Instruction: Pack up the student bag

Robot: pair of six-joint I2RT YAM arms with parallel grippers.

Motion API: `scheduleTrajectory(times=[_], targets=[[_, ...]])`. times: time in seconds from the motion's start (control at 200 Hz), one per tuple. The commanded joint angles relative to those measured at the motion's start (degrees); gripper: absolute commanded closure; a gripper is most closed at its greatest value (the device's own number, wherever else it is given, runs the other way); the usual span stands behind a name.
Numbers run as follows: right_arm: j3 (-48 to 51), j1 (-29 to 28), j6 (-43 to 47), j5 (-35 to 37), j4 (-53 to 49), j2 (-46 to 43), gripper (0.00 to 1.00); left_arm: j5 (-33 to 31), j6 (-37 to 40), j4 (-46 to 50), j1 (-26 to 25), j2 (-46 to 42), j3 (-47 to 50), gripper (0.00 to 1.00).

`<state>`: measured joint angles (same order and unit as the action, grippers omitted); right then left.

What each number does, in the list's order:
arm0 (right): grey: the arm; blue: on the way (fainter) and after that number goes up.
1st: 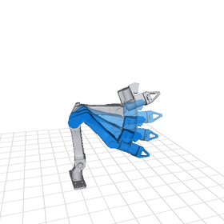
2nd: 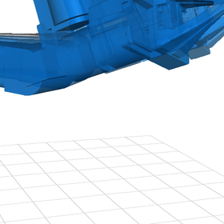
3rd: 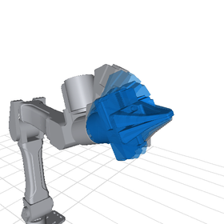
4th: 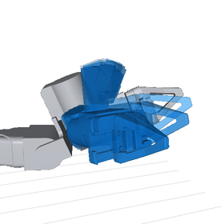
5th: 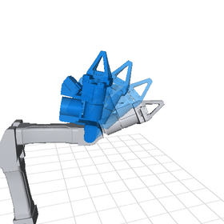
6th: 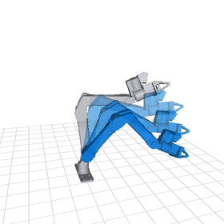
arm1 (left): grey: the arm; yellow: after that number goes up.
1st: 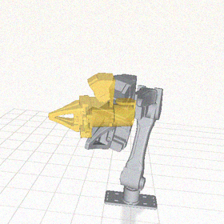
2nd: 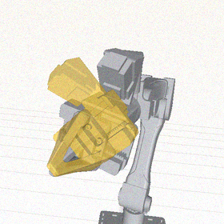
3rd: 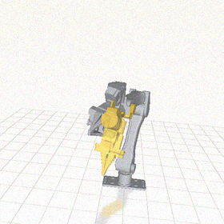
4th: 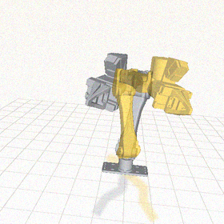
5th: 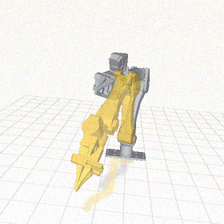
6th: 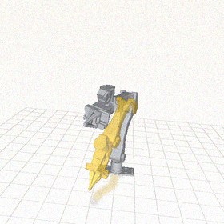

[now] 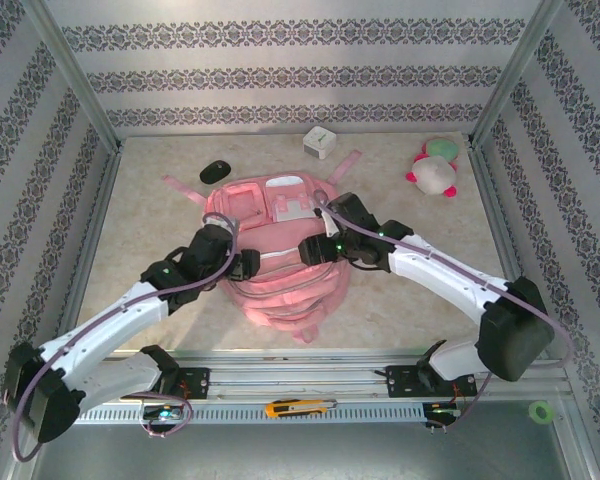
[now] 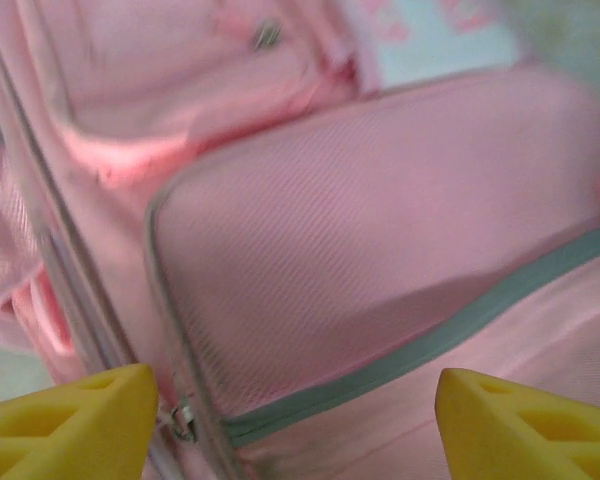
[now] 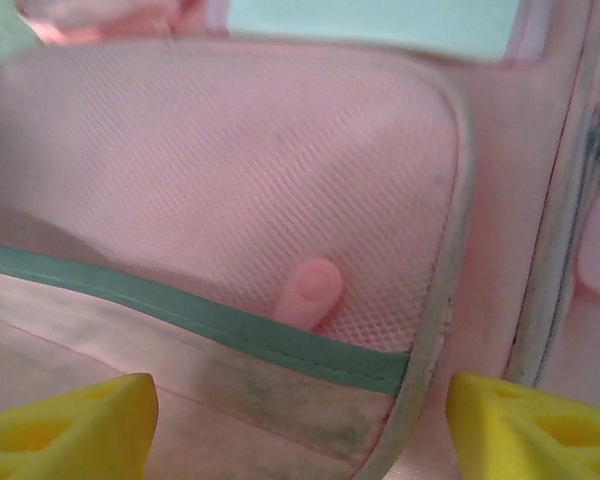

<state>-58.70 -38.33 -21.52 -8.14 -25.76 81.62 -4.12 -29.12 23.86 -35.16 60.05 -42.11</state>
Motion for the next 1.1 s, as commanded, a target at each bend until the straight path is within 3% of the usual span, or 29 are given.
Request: scheduleTrajectory(times=[0.0,0.145,0.34,0.455,0.535,0.625,0.69,0.814,1.094], targets=[[4.07,0.92,-0.62,5.08,0.41,3.05,0.33,-3.26,-2.92,-1.32,0.44,2.57,2.76,0.3],[8.21,1.86,-1.89,8.57,4.36,4.49,0.41,-4.1,-2.21,-4.38,0.44,6.16,5.07,0.38],[7.68,0.7,3.66,10.16,5.82,-3.32,0.36,-4.89,-0.27,-4.32,0.6,2.89,3.0,0.36],[8.01,-3.84,18.06,10.52,9.1,-10.9,0.35,-6.01,-0.06,-2.98,2.66,-1.54,1.53,0.28],[9.56,-9.34,34.03,9.75,11.42,-14.82,0.36,-5.65,0.18,-1.86,5.04,-4.17,0.9,0.26],[11.23,-14.85,54.55,6.02,11.09,-16.56,0.43,-5.37,1.37,-0.62,7.3,-6.04,0.45,0.26],[11.85,-17.26,64.55,4.98,11.35,-15.62,0.46,-5.2,2.17,0.25,8.57,-6.7,0.49,0.26],[10.63,-18.87,73.17,4.97,13.92,-10.61,0.5,-4.61,2.21,1.35,10.24,-7.58,0.65,0.26],[16.17,-19.74,87.12,6.98,29.98,-0.33,0.49,-3.6,1.39,0.36,11.17,-9.28,2.03,0.26]])
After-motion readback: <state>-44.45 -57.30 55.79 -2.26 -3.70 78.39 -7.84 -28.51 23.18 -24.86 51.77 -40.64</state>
